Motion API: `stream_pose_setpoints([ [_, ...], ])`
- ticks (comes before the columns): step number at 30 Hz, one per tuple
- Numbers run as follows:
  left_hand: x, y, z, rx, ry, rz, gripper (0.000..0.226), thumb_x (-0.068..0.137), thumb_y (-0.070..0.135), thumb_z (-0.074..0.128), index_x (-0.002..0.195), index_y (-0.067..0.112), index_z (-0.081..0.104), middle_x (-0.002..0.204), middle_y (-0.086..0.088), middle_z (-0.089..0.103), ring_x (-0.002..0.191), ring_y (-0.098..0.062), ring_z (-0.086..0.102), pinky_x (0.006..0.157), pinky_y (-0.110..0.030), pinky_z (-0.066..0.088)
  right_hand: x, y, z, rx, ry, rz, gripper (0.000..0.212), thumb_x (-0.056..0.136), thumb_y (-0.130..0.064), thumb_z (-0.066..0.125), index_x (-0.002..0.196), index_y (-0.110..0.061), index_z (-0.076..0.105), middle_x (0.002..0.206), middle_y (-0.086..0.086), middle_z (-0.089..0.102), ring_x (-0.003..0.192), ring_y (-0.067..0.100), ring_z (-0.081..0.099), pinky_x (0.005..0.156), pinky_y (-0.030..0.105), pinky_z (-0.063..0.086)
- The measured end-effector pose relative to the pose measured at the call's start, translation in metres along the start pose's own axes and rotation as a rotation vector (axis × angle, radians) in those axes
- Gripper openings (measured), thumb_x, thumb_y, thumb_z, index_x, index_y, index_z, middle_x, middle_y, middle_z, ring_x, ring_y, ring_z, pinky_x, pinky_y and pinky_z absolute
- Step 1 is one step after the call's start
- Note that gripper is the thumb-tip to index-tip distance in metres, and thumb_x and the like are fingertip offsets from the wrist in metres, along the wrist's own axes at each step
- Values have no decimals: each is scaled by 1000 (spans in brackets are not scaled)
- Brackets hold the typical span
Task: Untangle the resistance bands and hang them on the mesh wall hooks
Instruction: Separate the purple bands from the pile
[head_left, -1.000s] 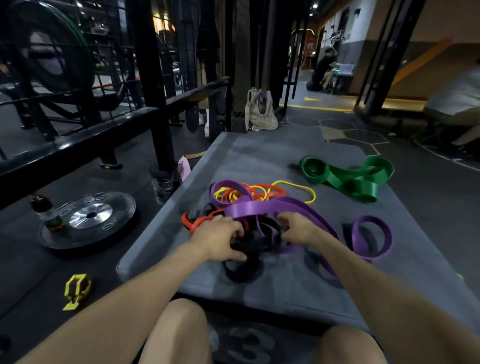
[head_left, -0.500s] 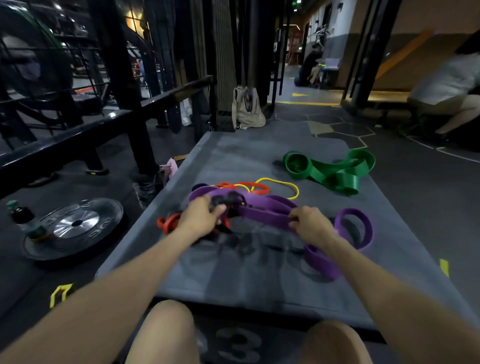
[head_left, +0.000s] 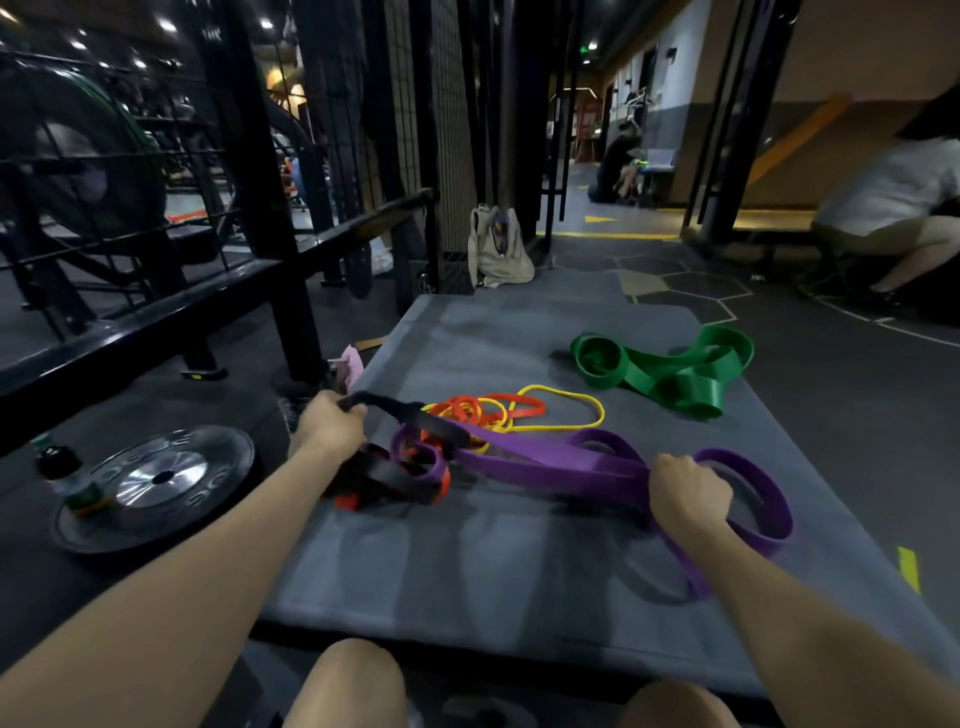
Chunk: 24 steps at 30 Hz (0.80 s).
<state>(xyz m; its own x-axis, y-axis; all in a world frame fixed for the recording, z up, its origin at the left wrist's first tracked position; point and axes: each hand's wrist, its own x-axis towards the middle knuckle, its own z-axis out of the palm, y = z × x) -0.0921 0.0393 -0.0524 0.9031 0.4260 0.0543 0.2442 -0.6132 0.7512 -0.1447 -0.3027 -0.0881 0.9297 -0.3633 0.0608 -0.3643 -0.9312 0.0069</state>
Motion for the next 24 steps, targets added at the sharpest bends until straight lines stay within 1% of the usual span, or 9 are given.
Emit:
stream_pose_setpoints([
  [2, 0, -4, 3, 67, -88, 48, 21, 92, 26, 53, 105, 10, 57, 83, -6, 64, 83, -26, 63, 73, -29, 42, 0, -9, 1, -86, 21, -83, 33, 94, -10, 38, 122, -12, 55, 124, 11, 56, 119, 31, 49, 90, 36, 44],
  [4, -2, -5, 8, 171, -157, 106, 26, 91, 26, 54, 115, 15, 52, 116, -10, 57, 103, -31, 59, 86, -34, 43, 7, -31, 2, -142, 49, -241, 35, 93, -16, 40, 126, -13, 51, 129, 12, 49, 122, 30, 43, 100, 35, 37],
  [6, -5, -4, 13, 404, -206, 165, 39, 90, 26, 55, 127, 20, 44, 134, -11, 41, 117, -34, 51, 95, -38, 40, 10, -63, 1, -69, 6, -420, 42, 90, -22, 46, 130, -8, 45, 133, 15, 42, 123, 32, 38, 105, 37, 33],
  [10, -16, -4, 27, 678, -211, 401, 57, 81, 17, 56, 133, 26, 34, 135, -6, 37, 127, -29, 41, 102, -41, 36, 6, -117, 10, 144, -164, -546, 88, 73, -39, 73, 139, -6, 25, 140, 15, 32, 131, 33, 29, 111, 38, 24],
  [14, -23, -12, 33, 604, -277, 480, 51, 79, 5, 51, 124, 27, 44, 128, 0, 46, 124, -22, 44, 95, -38, 40, 8, -125, 38, 110, -247, -498, 114, 67, -48, 75, 148, -9, 4, 145, 15, 28, 137, 33, 25, 117, 44, 12],
  [16, -22, -16, 33, 525, -301, 464, 53, 77, 0, 48, 122, 29, 47, 126, 3, 47, 120, -22, 48, 90, -39, 45, 9, -124, 42, 118, -260, -468, 103, 70, -51, 71, 145, -9, 16, 143, 12, 35, 135, 32, 29, 116, 43, 11],
  [20, -21, -15, 29, 452, -177, 514, 50, 79, 0, 52, 119, 31, 47, 121, 5, 49, 110, -24, 55, 79, -39, 48, 11, -120, 27, 160, -53, -517, 39, 94, -43, 44, 119, -15, 55, 121, 13, 60, 119, 31, 49, 105, 40, 29],
  [22, -25, -11, 27, 425, -97, 633, 46, 82, 5, 54, 118, 31, 44, 116, 5, 48, 105, -24, 56, 68, -35, 45, 18, -116, 13, 352, -31, -438, 38, 97, -41, 39, 114, -13, 57, 116, 17, 62, 110, 35, 55, 88, 40, 42],
  [24, -28, -8, 25, 407, -121, 715, 45, 82, 6, 52, 119, 30, 46, 115, 4, 49, 106, -23, 54, 66, -32, 41, 26, -110, -1, 503, -4, -390, 39, 96, -43, 40, 109, -11, 59, 109, 19, 63, 104, 38, 58, 77, 39, 44],
])
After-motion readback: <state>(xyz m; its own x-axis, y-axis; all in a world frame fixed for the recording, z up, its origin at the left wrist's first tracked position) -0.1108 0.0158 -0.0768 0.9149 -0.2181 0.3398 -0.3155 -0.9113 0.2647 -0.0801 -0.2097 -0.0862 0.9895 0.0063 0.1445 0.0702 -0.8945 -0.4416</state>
